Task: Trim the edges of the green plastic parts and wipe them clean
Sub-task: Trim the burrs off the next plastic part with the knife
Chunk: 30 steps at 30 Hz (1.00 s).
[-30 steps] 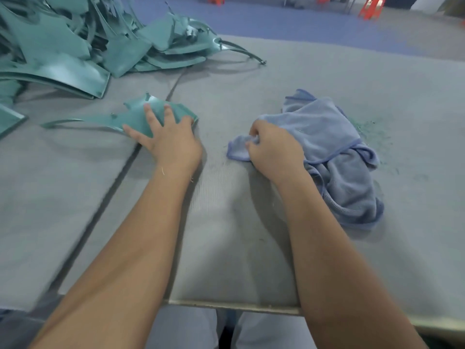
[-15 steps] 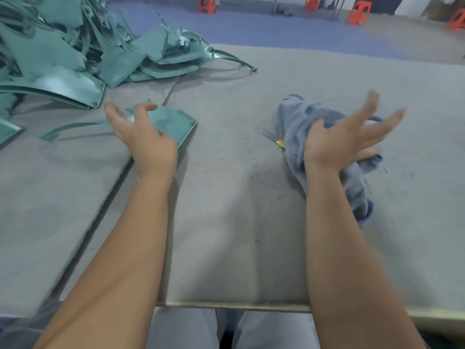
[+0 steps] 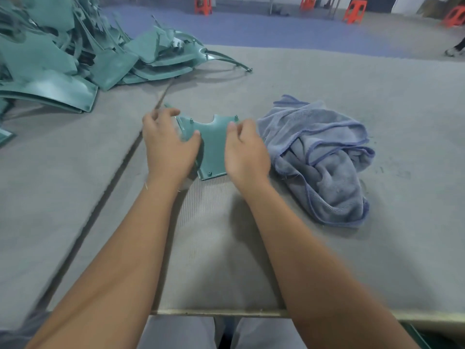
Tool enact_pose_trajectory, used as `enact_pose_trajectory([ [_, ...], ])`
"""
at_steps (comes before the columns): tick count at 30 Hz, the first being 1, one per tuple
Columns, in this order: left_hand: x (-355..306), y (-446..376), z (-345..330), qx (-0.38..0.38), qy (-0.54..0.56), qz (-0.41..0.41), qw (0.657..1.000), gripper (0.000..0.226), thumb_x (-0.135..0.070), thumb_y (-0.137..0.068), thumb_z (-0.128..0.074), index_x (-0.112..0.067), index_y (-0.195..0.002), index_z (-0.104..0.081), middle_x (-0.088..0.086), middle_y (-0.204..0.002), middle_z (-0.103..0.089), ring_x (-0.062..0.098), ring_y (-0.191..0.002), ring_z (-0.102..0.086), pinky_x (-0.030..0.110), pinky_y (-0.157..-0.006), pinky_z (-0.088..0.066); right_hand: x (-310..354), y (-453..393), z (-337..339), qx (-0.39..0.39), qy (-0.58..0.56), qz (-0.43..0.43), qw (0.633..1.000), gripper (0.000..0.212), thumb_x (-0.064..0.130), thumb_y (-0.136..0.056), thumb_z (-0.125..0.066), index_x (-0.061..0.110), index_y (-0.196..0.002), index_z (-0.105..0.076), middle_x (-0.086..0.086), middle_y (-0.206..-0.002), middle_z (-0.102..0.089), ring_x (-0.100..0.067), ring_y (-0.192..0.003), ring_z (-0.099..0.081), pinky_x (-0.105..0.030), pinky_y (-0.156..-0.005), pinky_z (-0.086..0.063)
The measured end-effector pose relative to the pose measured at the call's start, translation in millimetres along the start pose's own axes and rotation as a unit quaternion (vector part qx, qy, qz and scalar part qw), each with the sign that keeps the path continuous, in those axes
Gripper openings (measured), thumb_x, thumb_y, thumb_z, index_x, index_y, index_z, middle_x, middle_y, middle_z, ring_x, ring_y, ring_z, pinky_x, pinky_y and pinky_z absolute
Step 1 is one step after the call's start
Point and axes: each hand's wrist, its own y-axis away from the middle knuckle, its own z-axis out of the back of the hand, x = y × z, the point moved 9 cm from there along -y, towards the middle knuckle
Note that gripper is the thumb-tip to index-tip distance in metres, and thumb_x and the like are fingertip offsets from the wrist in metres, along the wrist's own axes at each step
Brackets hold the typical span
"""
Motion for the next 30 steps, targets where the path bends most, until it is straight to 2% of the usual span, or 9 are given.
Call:
enact_pose_trajectory([
  [4, 16, 2, -9, 0.055, -0.003, 0.095, 0.994, 0.047, -0.05, -0.082, -0.061, -0.022, -0.117, -0.046, -0.011, -0.085, -0.059, 0.02, -0.091, -0.058, 0.04, -0.085, -0.048, -24, -15, 28, -0.064, -0.083, -0.058, 0.993, 0.022, 0.036, -0.099, -0.037, 0.018, -0.09, -0.046, 0.006, -0.078, -0.054, -0.02, -0.079, -0.051, -0.031, -0.07, -0.033],
  [10, 15, 7, -23, 0.12, -0.025, 0.096, 0.988, 0.044, -0.062, -0.078, -0.05, -0.024, -0.097, -0.059, -0.008, -0.091, -0.065, 0.02, -0.089, -0.06, 0.039, -0.082, -0.05, -50, -31, 81, -0.167, -0.163, -0.093, 0.968, 0.015, 0.022, -0.095, -0.042, 0.023, -0.08, -0.044, 0.007, -0.08, -0.054, -0.008, -0.07, -0.048, -0.026, -0.068, -0.035],
  [13, 0, 9, -30, 0.153, -0.041, 0.012, 0.987, 0.048, -0.062, -0.081, -0.056, -0.017, -0.096, -0.066, 0.0, -0.095, -0.061, 0.024, -0.097, -0.055, 0.04, -0.084, -0.048, -64, -43, 95, -0.135, 0.063, -0.093, 0.984, 0.017, 0.019, -0.086, -0.044, 0.013, -0.101, -0.051, -0.01, -0.123, -0.051, -0.026, -0.11, -0.048, -0.036, -0.095, -0.035],
  [15, -6, 10, -39, 0.181, -0.059, -0.025, 0.981, 0.043, -0.052, -0.086, -0.059, -0.017, -0.11, -0.068, 0.004, -0.106, -0.055, 0.026, -0.109, -0.048, 0.041, -0.097, -0.042, -71, -47, 83, -0.054, 0.222, -0.081, 0.97, 0.028, 0.022, -0.084, -0.045, 0.016, -0.108, -0.057, -0.014, -0.148, -0.031, -0.027, -0.136, -0.029, -0.037, -0.115, -0.015],
  [17, -7, 9, -42, 0.183, -0.035, -0.022, 0.982, 0.032, -0.038, -0.092, -0.057, -0.016, -0.111, -0.068, 0.004, -0.108, -0.054, 0.027, -0.113, -0.047, 0.041, -0.1, -0.04, -76, -47, 70, 0.019, 0.29, -0.066, 0.955, 0.031, 0.03, -0.087, -0.045, 0.017, -0.107, -0.064, -0.013, -0.154, -0.024, -0.027, -0.142, -0.021, -0.036, -0.117, -0.006],
  [20, 1, 5, -33, 0.142, 0.052, 0.043, 0.988, 0.025, -0.028, -0.095, -0.048, -0.013, -0.107, -0.064, 0.003, -0.107, -0.064, 0.023, -0.102, -0.059, 0.042, -0.09, -0.049, -78, -47, 65, 0.051, 0.302, -0.05, 0.951, 0.035, 0.039, -0.089, -0.048, 0.016, -0.107, -0.067, -0.01, -0.142, -0.041, -0.028, -0.133, -0.035, -0.036, -0.114, -0.015],
  [24, 17, 6, -25, 0.093, 0.175, 0.132, 0.971, 0.019, -0.028, -0.091, -0.047, -0.022, -0.101, -0.062, -0.011, -0.095, -0.068, 0.005, -0.085, -0.066, 0.029, -0.073, -0.053, -73, -47, 70, 0.026, 0.292, -0.04, 0.955, 0.02, 0.026, -0.079, -0.057, 0.015, -0.087, -0.072, -0.01, -0.113, -0.059, -0.033, -0.108, -0.052, -0.036, -0.103, -0.036],
  [27, 27, 0, -29, 0.105, 0.169, 0.177, 0.964, 0.021, -0.03, -0.08, -0.054, -0.019, -0.092, -0.068, -0.005, -0.092, -0.072, 0.017, -0.089, -0.069, 0.037, -0.08, -0.054, -70, -45, 70, 0.012, 0.318, -0.04, 0.947, 0.018, 0.027, -0.08, -0.052, 0.013, -0.078, -0.063, -0.012, -0.092, -0.057, -0.034, -0.093, -0.05, -0.037, -0.097, -0.039],
  [30, 27, -3, -36, 0.122, 0.19, 0.204, 0.953, 0.02, -0.037, -0.071, -0.061, -0.025, -0.086, -0.069, -0.011, -0.083, -0.073, 0.013, -0.082, -0.07, 0.037, -0.079, -0.056, -63, -42, 68, -0.025, 0.356, -0.005, 0.934, 0.018, 0.026, -0.083, -0.05, 0.015, -0.086, -0.062, -0.009, -0.093, -0.059, -0.031, -0.101, -0.052, -0.038, -0.092, -0.036],
])
